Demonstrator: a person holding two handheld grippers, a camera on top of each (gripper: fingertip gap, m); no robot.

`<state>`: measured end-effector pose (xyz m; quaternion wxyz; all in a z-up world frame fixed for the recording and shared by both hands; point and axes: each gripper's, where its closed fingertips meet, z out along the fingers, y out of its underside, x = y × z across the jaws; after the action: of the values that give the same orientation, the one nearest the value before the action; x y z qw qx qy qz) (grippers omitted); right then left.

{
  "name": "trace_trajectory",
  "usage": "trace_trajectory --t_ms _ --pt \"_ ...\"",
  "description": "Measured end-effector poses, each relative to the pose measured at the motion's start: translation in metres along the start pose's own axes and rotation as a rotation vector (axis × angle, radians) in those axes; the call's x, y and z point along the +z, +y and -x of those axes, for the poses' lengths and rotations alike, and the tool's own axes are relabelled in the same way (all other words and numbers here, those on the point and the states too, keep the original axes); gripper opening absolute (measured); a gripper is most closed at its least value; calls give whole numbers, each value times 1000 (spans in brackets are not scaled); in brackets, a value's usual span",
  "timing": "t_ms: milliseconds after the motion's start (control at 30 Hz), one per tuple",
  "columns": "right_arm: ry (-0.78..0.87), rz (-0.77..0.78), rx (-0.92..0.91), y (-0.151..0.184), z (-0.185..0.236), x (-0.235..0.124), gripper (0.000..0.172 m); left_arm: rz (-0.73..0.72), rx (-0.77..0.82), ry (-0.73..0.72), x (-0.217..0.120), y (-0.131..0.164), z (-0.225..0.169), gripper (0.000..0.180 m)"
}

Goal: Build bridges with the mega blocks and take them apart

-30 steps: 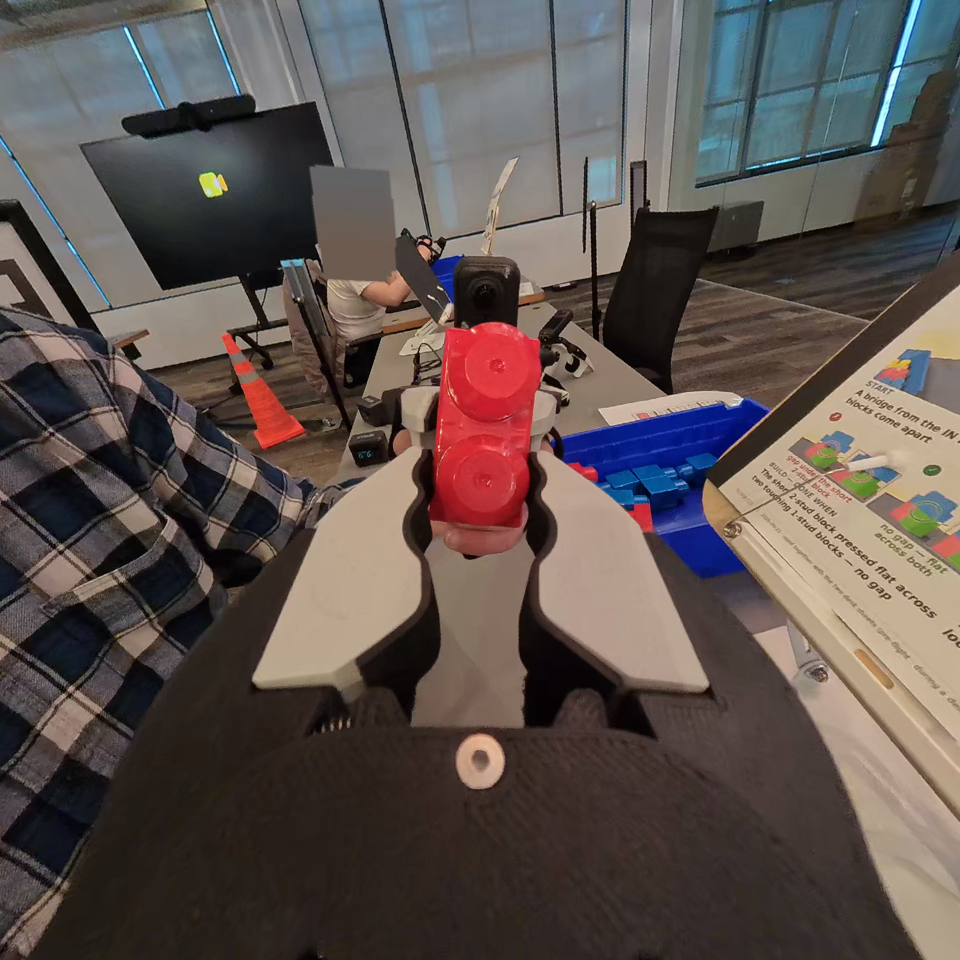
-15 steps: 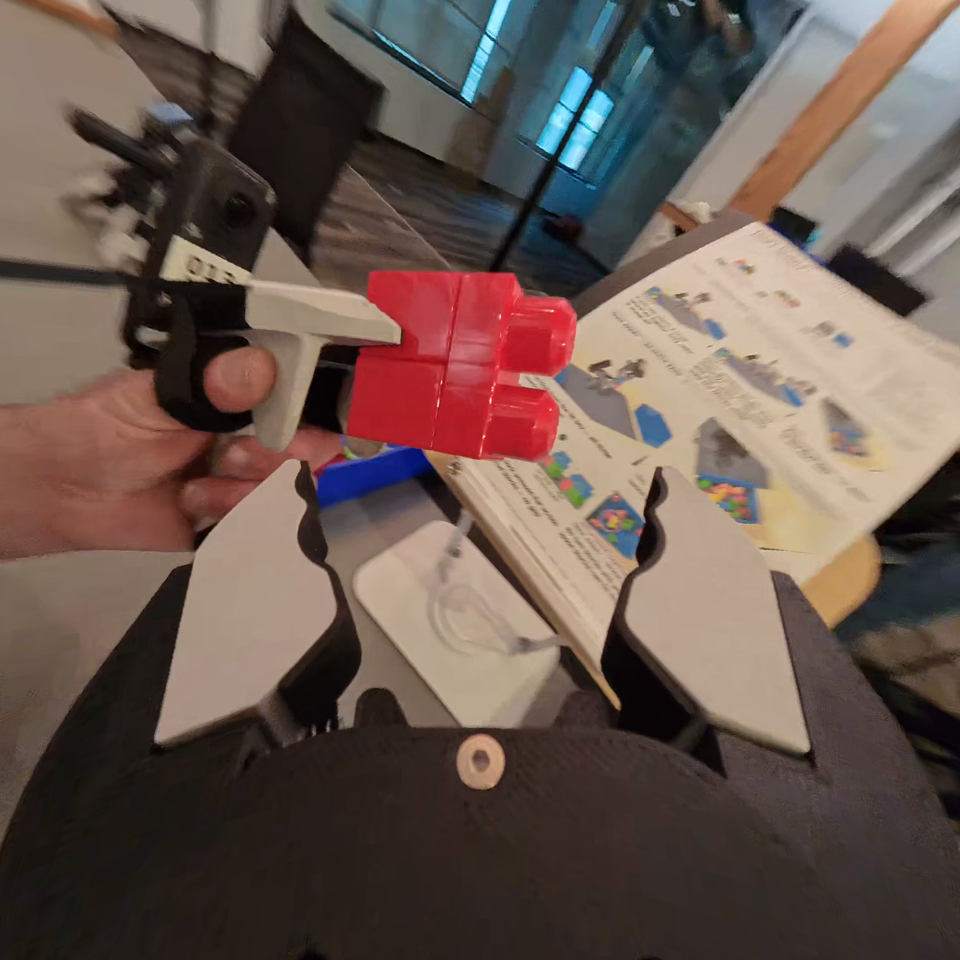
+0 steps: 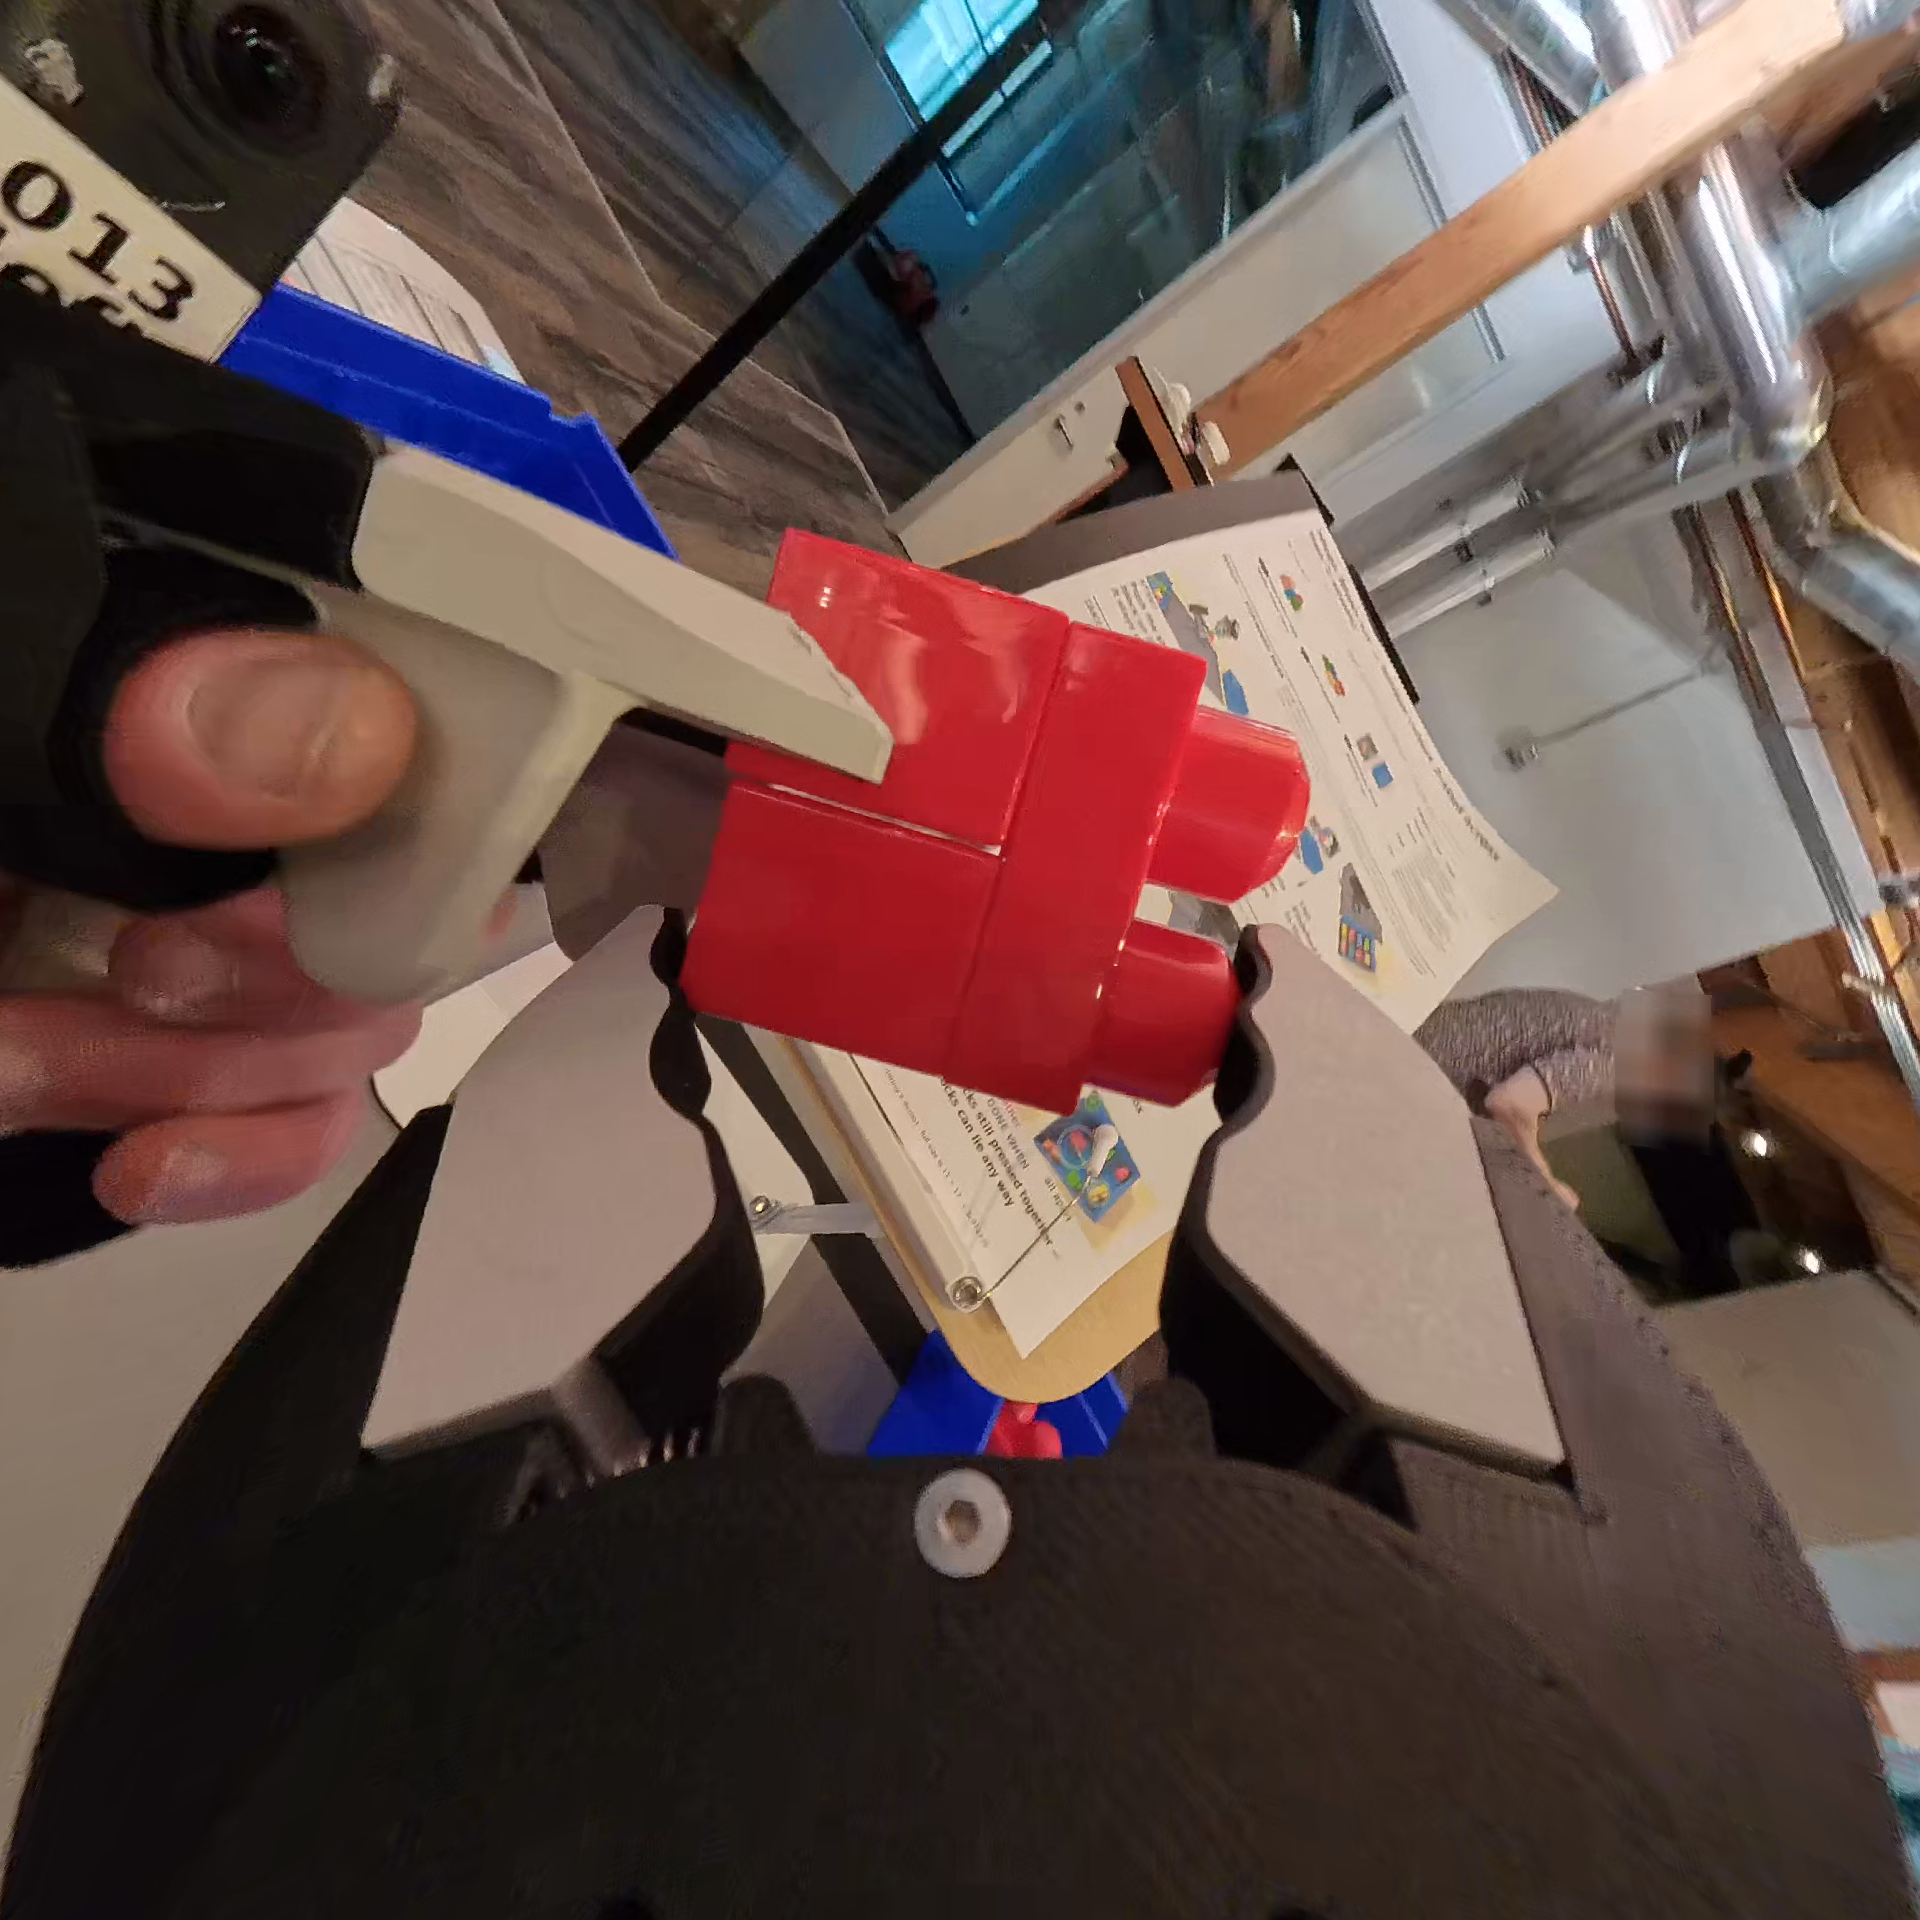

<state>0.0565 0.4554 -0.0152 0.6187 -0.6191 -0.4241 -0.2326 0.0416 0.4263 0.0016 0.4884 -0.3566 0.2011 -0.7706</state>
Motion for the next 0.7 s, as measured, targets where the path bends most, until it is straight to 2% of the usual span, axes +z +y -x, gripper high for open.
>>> trace_trajectory --t_ms 100,167,233,300,367,467,500,567,633,700 --pt "-36 2 -90 9 -5 -2 98 15 18 1 1 -2 -2 43" --pt "-76 -16 -209 14 -5 -5 99 30 53 -1 0 -6 -2 45" --pt "-131 -35 -359 18 1 -10 98 110 47 19 5 1 -5 48" --pt "-181 -30 -453 23 5 -12 98 221 31 41 10 18 -7 46" --pt "-214 -35 -522 25 6 -13 98 242 44 20 8 23 -2 37" --pt "-232 5 -530 26 4 -9 100 194 32 0 8 20 1 36" --pt "-193 27 -539 25 0 -6 109 174 35 -18 7 19 3 36" --pt "-148 23 -532 16 0 -7 117 128 36 -64 5 14 9 36" --pt "-129 46 -526 12 4 -6 116 103 34 -66 4 12 9 36" --pt "-133 35 -508 9 8 -3 105 128 39 -43 7 18 4 36"
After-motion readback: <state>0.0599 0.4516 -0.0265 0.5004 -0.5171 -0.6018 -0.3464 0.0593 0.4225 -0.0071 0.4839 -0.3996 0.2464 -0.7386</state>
